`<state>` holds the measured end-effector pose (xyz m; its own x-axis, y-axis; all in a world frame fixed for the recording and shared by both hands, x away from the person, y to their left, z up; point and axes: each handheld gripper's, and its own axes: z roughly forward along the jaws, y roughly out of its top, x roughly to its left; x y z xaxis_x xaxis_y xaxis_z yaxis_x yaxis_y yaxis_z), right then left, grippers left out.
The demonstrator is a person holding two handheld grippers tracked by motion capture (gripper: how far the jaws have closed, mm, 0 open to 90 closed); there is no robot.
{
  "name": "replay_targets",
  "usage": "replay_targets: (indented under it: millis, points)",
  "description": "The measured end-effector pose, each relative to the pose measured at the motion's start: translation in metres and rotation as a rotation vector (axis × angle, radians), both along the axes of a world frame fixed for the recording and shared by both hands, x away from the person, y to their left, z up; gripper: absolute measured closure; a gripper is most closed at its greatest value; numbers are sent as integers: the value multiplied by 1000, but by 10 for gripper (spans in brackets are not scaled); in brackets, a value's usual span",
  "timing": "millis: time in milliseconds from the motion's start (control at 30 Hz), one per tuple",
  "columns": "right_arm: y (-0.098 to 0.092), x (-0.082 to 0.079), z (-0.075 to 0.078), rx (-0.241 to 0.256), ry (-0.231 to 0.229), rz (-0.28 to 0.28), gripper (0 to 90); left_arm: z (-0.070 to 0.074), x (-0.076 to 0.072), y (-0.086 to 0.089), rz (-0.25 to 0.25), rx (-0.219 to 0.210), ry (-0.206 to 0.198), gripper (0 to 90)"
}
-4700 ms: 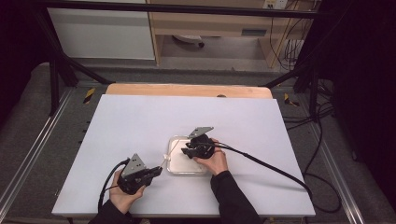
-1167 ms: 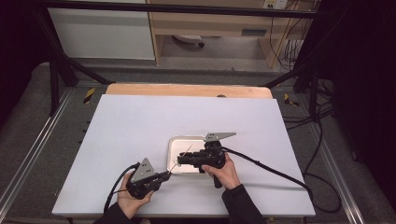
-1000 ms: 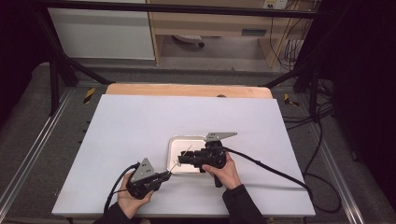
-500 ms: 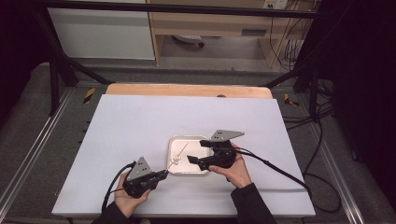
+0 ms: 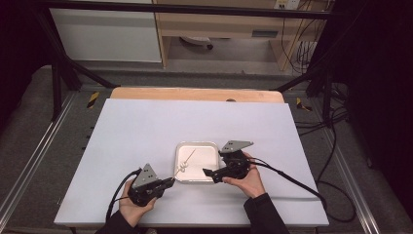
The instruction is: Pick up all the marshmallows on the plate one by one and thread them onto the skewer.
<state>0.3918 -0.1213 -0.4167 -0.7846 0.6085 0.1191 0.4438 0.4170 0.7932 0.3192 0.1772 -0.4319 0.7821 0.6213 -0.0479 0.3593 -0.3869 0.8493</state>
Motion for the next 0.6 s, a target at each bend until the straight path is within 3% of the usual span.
replay_targets:
  millis: [133,333,600]
  points:
    - [-1,1,-7,-55,9,-5,81,0,0,0,-2,1,1,881]
    - [2,3,-17,-89,23,-3,105,0,0,0,-2,-1,9,881]
    - [6,2,-23,-95,7,44,300,-1,0,0,-5,2,10,881]
